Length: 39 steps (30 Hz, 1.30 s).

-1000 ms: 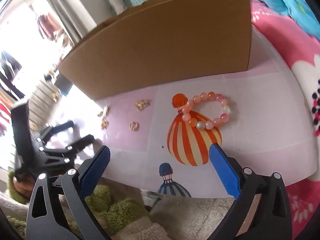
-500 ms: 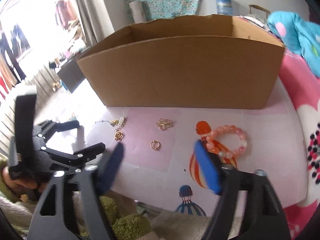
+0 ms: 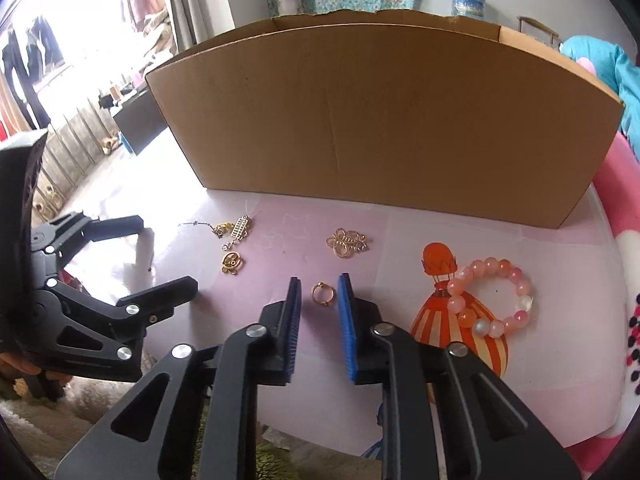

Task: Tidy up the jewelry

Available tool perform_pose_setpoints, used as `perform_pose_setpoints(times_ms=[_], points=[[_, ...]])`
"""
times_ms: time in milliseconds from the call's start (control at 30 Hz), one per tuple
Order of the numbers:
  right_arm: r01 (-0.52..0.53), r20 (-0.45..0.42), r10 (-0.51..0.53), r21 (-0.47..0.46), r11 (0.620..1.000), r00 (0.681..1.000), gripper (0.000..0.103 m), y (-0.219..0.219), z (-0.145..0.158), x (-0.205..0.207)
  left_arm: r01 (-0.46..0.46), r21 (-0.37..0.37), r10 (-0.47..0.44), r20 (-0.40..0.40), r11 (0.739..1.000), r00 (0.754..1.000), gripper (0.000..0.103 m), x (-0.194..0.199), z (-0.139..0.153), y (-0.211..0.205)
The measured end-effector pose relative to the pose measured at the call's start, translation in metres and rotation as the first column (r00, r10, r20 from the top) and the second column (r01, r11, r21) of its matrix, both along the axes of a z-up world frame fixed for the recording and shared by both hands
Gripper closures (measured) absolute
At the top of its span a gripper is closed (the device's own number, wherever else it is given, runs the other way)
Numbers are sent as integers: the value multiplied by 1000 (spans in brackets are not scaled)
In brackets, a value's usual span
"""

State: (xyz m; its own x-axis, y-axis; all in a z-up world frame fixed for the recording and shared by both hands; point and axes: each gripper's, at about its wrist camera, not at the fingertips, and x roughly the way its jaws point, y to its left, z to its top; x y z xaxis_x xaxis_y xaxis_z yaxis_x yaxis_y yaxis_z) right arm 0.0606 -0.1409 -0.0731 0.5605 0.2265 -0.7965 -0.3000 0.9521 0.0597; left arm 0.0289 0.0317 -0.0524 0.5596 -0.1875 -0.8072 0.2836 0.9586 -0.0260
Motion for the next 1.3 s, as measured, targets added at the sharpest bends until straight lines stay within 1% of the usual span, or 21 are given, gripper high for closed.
perform_pose_setpoints(times_ms=[33, 100, 233, 267, 300, 400, 433, 467, 533, 567, 633, 667, 833, 900, 967, 1000, 1033, 1067, 1167, 1233, 1300], points=[[-5, 4, 5, -19, 1000, 1000, 92, 2, 0, 0, 1, 0, -1, 1, 1000, 1000, 7, 0, 0, 0], [-11, 7, 11, -37, 999, 1000, 92, 2, 0, 0, 4, -1, -4, 5, 1000, 1000, 7, 0, -1, 0], [-3, 2, 3, -19, 1000, 1000, 93, -2, 1, 0, 11, -3, -11, 11, 1000, 1000, 7, 2, -1, 0], [0, 1, 0, -15, 1000, 1000, 98, -2, 2, 0, 14, -4, -14, 10, 1000, 1000, 7, 2, -1, 0], [5, 1, -5, -12, 1000, 1000, 100, -4, 3, 0, 16, -7, -16, 10, 1000, 1000, 7, 2, 0, 0], [19, -1, -19, -25, 1000, 1000, 100, -7, 4, 0, 32, -59, -30, 38, 998, 999, 9, -1, 5, 2], [26, 1, -26, -29, 999, 1000, 100, -9, 4, -1, 44, -72, -41, 55, 996, 998, 13, -2, 9, 1], [29, 2, -29, -32, 999, 1000, 100, -12, 5, -2, 58, -76, -52, 75, 995, 996, 20, -4, 13, -2], [39, 4, -39, -41, 998, 999, 100, -15, 5, -4, 85, -77, -76, 110, 993, 991, 26, -6, 20, -7], [43, 4, -43, -42, 998, 999, 100, -17, 5, -5, 102, -83, -92, 119, 991, 989, 32, -7, 23, -10], [54, 2, -54, -38, 998, 999, 100, -20, 5, -5, 126, -93, -115, 115, 988, 987, 36, -5, 26, -16], [58, -2, -58, -29, 998, 998, 100, -22, 5, -6, 135, -95, -124, 111, 986, 986, 41, -5, 26, -19], [79, -25, -78, 78, 994, 997, 99, -36, 5, -8, 197, -83, -190, 85, 977, 978, 61, -1, 24, -37], [82, -24, -80, 92, 992, 996, 98, -42, 6, -10, 213, -77, -207, 77, 974, 975, 64, 0, 24, -42], [86, -25, -84, 104, 991, 996, 98, -43, 5, -11, 222, -57, -218, 59, 973, 974, 75, 0, 21, -47], [86, -26, -83, 110, 990, 996, 98, -49, 5, -12, 221, -47, -218, 53, 974, 974, 76, 0, 19, -47], [86, -27, -83, 114, 990, 996, 98, -46, 5, -11, 221, -34, -219, 44, 975, 975, 78, 2, 17, -49], [85, -27, -82, 119, 989, 996, 98, -46, 5, -11, 223, -30, -221, 41, 974, 974, 82, 2, 16, -50], [82, -24, -79, 128, 988, 997, 98, -50, 5, -11, 228, -14, -227, 26, 974, 973, 83, 4, 14, -54], [80, -24, -78, 134, 988, 997, 98, -53, 5, -11, 227, 8, -227, 15, 974, 974, 87, 5, 10, -57], [79, -23, -77, 137, 987, 997, 98, -54, 5, -13, 226, 16, -226, 16, 974, 974, 87, 6, 10, -58]])
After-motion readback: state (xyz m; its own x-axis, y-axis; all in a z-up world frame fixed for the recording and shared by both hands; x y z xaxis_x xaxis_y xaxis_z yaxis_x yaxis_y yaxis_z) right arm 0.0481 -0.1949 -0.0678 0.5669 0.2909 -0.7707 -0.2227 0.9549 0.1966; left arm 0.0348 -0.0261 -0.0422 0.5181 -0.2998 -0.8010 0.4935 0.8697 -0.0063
